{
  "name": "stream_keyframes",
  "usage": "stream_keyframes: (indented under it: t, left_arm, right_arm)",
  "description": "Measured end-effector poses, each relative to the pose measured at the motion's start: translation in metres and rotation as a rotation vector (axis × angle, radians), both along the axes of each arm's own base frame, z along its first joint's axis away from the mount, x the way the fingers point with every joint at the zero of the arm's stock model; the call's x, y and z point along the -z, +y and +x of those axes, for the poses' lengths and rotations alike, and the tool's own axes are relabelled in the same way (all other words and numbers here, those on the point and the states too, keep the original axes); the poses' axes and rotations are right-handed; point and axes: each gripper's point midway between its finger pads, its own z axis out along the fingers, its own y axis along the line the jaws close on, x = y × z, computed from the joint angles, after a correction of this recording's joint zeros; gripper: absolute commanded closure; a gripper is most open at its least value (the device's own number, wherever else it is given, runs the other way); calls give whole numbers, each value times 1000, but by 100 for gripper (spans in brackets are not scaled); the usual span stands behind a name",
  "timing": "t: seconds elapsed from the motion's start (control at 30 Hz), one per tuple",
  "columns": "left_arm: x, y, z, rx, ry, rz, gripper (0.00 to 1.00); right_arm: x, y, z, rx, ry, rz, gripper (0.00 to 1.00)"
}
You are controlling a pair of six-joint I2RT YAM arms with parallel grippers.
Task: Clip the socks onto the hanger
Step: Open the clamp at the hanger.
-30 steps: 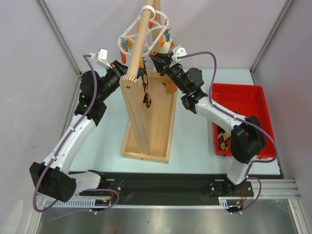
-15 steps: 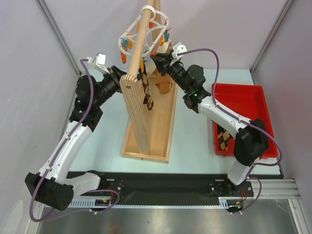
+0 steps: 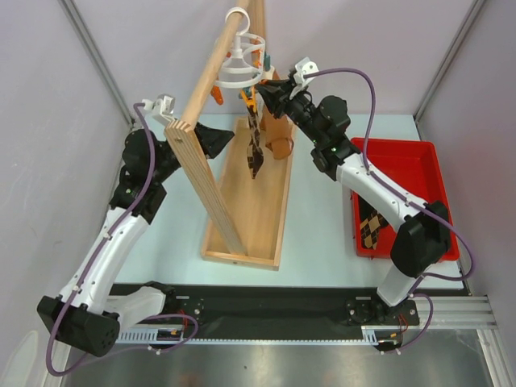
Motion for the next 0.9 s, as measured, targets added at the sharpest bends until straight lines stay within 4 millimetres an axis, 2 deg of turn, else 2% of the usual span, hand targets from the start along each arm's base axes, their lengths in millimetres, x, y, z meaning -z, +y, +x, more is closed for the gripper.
stream_keyframes:
  t: [0.1,0.17,0.3,0.47,0.6,0.73,0.8,0.9]
  left_arm:
    - [3,-1,5,3,-11,31,33]
    - [1,-2,7,9,-28,51,36]
    - [-3,-4,6,26,-51,59,46]
    - [-2,-3,8,12,-47,29,47]
    - [6,5,14,-23,-25,17,46]
    - [4,19,20,-65,-32,22,38]
    - [1,26,24,-85,-40,23,38]
    - [-15,32,26,-97,-84,18,37]
  right_arm:
    - [-4,-2,1,-3,1,4,94]
    - [-5,-3,1,-8,13,-4,96]
    - [-3,-3,1,-14,38,-28,91]
    - [2,-3,1,-20,56,-57,87]
    - [0,-5,2,-21,59,-74,89]
    - [-7,-10,4,-24,55,-83,90]
    - [-9,-15,7,-20,52,-84,90]
    - [-8,-21,13,-16,54,-86,90]
